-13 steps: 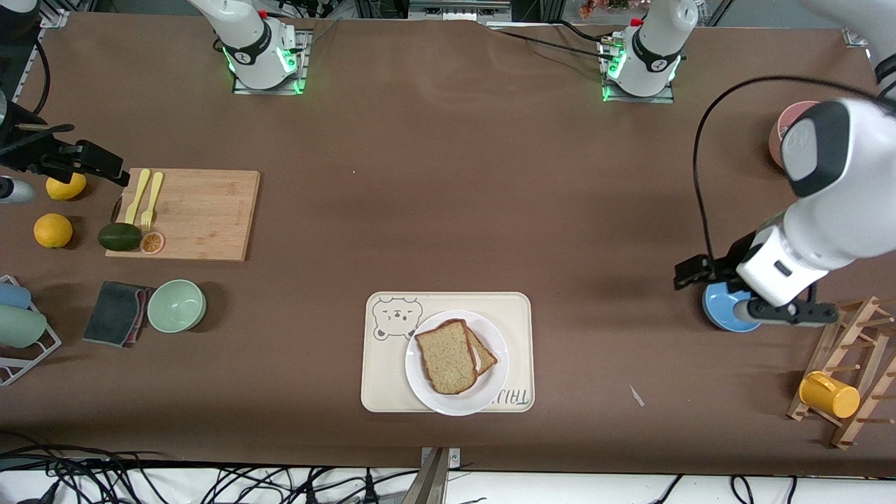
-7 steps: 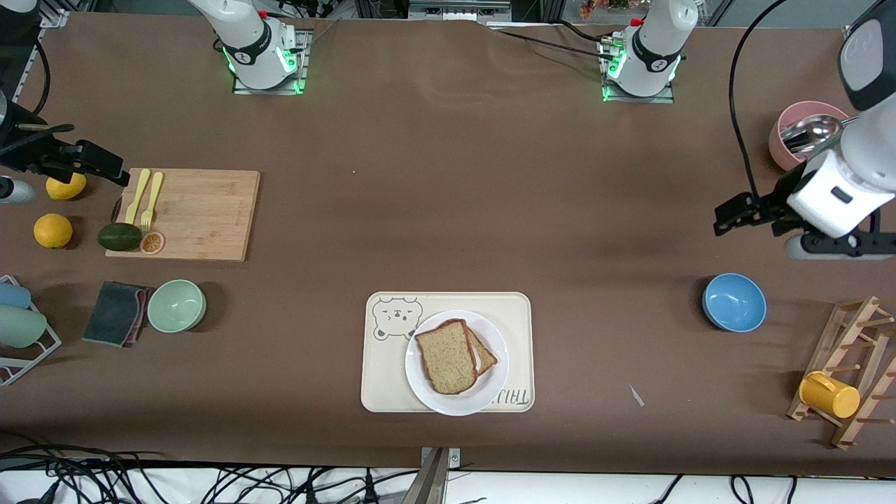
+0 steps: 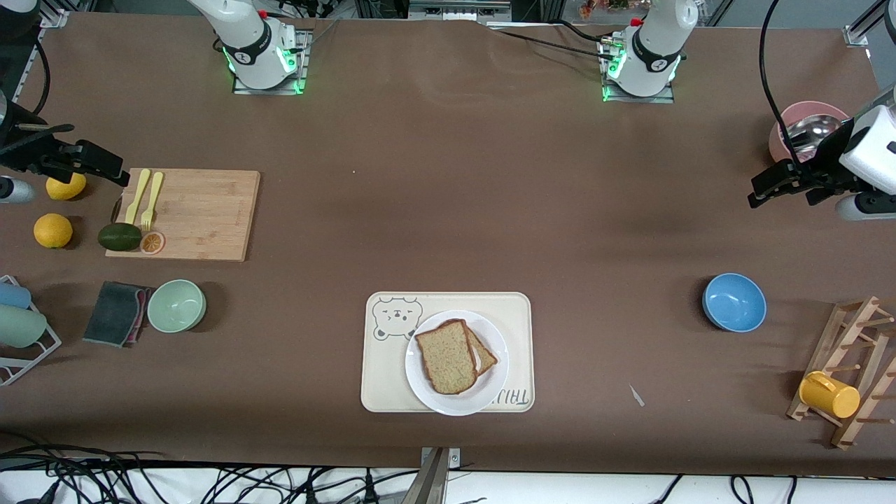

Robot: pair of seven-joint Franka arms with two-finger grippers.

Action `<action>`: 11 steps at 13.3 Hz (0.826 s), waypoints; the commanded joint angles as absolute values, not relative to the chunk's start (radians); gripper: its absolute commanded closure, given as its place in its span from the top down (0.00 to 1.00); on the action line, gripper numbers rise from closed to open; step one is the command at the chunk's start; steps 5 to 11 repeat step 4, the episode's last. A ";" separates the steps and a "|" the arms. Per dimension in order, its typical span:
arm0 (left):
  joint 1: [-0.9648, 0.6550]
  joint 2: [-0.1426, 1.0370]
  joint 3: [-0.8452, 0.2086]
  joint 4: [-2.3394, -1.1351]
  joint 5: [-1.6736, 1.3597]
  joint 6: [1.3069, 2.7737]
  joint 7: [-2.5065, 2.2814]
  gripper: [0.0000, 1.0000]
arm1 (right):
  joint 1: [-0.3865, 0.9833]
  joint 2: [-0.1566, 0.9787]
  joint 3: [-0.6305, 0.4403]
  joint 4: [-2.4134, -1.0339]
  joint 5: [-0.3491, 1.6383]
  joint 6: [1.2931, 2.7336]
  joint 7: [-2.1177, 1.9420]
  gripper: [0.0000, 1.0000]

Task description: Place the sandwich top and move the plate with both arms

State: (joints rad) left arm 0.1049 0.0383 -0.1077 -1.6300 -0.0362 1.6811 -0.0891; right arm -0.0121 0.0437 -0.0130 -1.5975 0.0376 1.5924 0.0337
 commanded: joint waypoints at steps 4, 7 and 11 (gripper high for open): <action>0.112 0.015 -0.127 -1.660 -0.009 1.692 -0.090 1.00 | -0.021 0.029 -0.009 -1.611 0.034 1.600 0.018 1.00; 0.112 0.015 -0.127 -1.660 -0.009 1.692 -0.090 1.00 | -0.021 0.029 -0.009 -1.611 0.034 1.600 0.018 1.00; 0.112 0.015 -0.127 -1.660 -0.009 1.692 -0.090 1.00 | -0.021 0.029 -0.009 -1.611 0.034 1.600 0.018 1.00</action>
